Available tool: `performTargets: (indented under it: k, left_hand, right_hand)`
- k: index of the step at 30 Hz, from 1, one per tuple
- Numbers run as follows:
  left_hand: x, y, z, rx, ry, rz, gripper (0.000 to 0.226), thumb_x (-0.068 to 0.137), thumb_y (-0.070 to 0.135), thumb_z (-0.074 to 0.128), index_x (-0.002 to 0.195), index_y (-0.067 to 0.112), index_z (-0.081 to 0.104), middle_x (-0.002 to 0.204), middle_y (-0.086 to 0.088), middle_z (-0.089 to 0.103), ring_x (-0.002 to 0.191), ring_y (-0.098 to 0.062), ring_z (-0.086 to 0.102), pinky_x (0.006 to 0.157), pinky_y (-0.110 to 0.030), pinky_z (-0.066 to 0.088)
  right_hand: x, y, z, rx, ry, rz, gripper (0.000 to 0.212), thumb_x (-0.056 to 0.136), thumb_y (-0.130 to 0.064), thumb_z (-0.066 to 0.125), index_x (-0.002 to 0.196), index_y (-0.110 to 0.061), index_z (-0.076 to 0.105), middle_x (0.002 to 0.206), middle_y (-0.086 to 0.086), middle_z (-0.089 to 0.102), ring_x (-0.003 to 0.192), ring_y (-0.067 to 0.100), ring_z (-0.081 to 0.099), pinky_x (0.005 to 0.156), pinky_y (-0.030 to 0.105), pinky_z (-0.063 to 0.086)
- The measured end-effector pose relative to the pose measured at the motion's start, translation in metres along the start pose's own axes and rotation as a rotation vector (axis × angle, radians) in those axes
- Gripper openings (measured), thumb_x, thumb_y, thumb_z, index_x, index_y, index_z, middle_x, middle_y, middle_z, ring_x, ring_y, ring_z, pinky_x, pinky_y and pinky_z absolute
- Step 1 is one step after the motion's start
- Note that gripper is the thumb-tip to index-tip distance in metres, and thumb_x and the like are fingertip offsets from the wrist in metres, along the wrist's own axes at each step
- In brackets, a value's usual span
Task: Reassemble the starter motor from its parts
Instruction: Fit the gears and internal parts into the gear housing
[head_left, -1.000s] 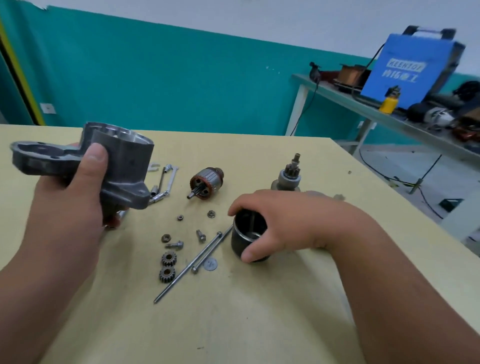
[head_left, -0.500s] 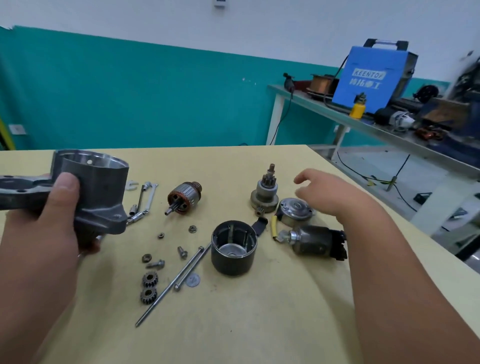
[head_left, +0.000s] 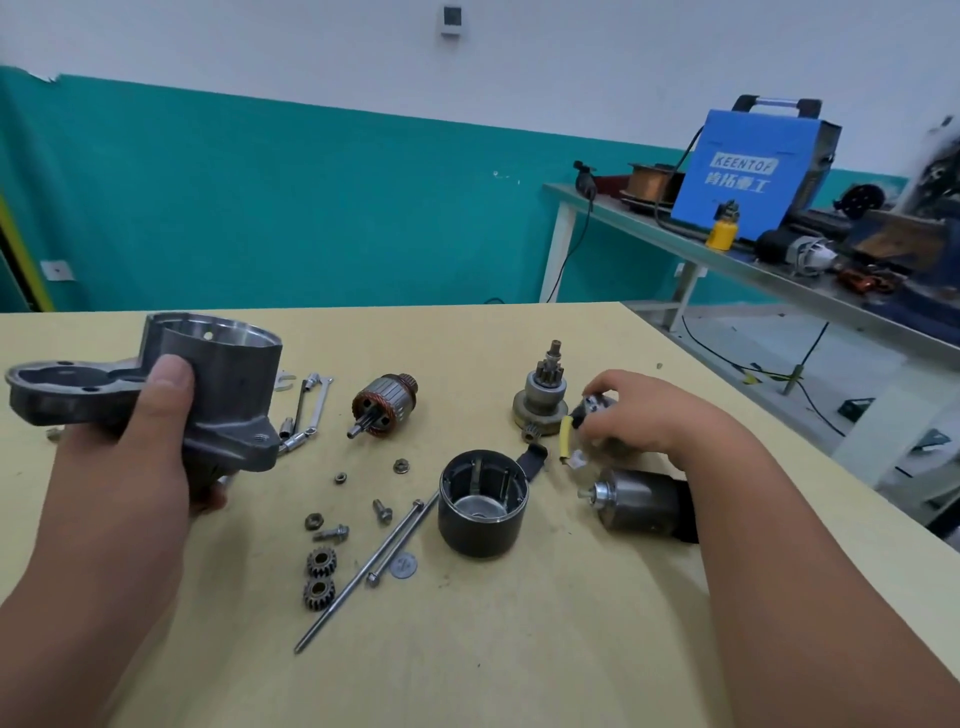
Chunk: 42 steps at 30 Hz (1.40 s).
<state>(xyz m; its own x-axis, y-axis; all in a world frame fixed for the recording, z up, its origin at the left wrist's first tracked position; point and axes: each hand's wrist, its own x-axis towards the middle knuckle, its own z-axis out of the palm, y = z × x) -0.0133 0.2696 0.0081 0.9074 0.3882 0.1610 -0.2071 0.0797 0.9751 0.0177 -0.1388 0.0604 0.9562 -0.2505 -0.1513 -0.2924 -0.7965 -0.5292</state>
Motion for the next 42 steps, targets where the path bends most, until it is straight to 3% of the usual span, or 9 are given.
performTargets:
  k: [4,9,13,19,24,28,33,38,42]
  left_hand:
    - [0.001,-0.002,-0.003,-0.008,0.031,0.006,0.067,0.084,0.090,0.061,0.125,0.038,0.072,0.109,-0.006,0.081,0.084,-0.033,0.074,0.051,-0.041,0.056]
    - [0.000,-0.004,-0.002,-0.042,0.052,0.004,0.065,0.081,0.090,0.065,0.123,0.041,0.072,0.108,-0.003,0.081,0.082,-0.027,0.075,0.050,-0.041,0.056]
    - [-0.004,0.000,-0.001,-0.038,0.058,0.021,0.060,0.079,0.092,0.065,0.118,0.046,0.073,0.104,0.002,0.082,0.077,-0.019,0.075,0.049,-0.039,0.056]
    - [-0.013,0.008,0.003,0.013,0.043,0.079,0.056,0.081,0.094,0.060,0.107,0.047,0.077,0.093,0.001,0.081,0.066,-0.017,0.071,0.050,-0.040,0.057]
    - [-0.022,0.015,0.008,0.006,0.003,0.083,0.059,0.076,0.095,0.062,0.098,0.042,0.078,0.088,-0.006,0.080,0.064,-0.026,0.064,0.055,-0.042,0.054]
    - [-0.025,0.020,0.011,0.015,0.006,0.062,0.043,0.080,0.085,0.061,0.094,0.048,0.078,0.087,-0.005,0.080,0.065,-0.022,0.063,0.056,-0.040,0.052]
    - [-0.025,0.020,0.010,0.010,0.000,0.057,0.057,0.080,0.090,0.062,0.099,0.038,0.078,0.088,-0.008,0.079,0.067,-0.029,0.061,0.060,-0.044,0.053]
    - [-0.024,0.019,0.010,0.025,0.015,0.054,0.047,0.083,0.085,0.062,0.098,0.044,0.078,0.092,-0.005,0.081,0.071,-0.027,0.065,0.059,-0.044,0.054]
    - [-0.025,0.018,0.009,0.024,-0.003,0.044,0.053,0.083,0.085,0.061,0.102,0.038,0.077,0.090,-0.006,0.080,0.063,-0.023,0.061,0.058,-0.042,0.051]
  right_hand:
    - [-0.002,-0.001,-0.003,0.195,0.049,0.024,0.024,0.086,-0.030,0.073,0.110,-0.033,0.067,0.100,0.006,0.064,0.083,0.022,0.064,0.069,0.037,0.063]
    - [-0.005,0.001,-0.008,0.100,-0.013,0.009,0.023,0.087,-0.027,0.071,0.109,-0.034,0.065,0.102,0.004,0.063,0.079,0.020,0.061,0.063,0.032,0.056]
    - [-0.010,-0.004,-0.009,-0.022,-0.076,-0.007,0.035,0.086,-0.028,0.071,0.119,-0.036,0.063,0.105,-0.001,0.060,0.089,0.022,0.063,0.074,0.038,0.058]
    - [-0.012,-0.012,-0.005,-0.199,-0.104,-0.056,0.047,0.084,-0.032,0.073,0.127,-0.042,0.059,0.111,-0.007,0.056,0.092,0.006,0.050,0.067,0.029,0.039]
    - [-0.014,-0.015,0.001,-0.257,-0.155,-0.081,0.057,0.078,-0.035,0.079,0.127,-0.048,0.054,0.107,-0.010,0.059,0.094,0.009,0.056,0.074,0.033,0.046]
    - [-0.013,-0.016,0.003,-0.290,-0.154,-0.070,0.061,0.076,-0.038,0.079,0.128,-0.052,0.051,0.106,-0.007,0.062,0.094,0.013,0.060,0.080,0.037,0.051]
    - [-0.015,-0.017,0.002,-0.307,-0.174,-0.047,0.061,0.073,-0.037,0.080,0.124,-0.054,0.050,0.106,-0.007,0.062,0.095,0.015,0.060,0.085,0.038,0.053]
    - [-0.015,-0.018,-0.001,-0.254,-0.082,-0.070,0.042,0.090,-0.033,0.067,0.130,-0.043,0.057,0.119,-0.004,0.064,0.106,0.018,0.061,0.098,0.040,0.051]
    - [-0.013,-0.020,-0.001,-0.107,0.023,-0.087,0.035,0.093,-0.023,0.062,0.126,-0.035,0.059,0.112,-0.004,0.067,0.097,0.019,0.064,0.086,0.040,0.055]
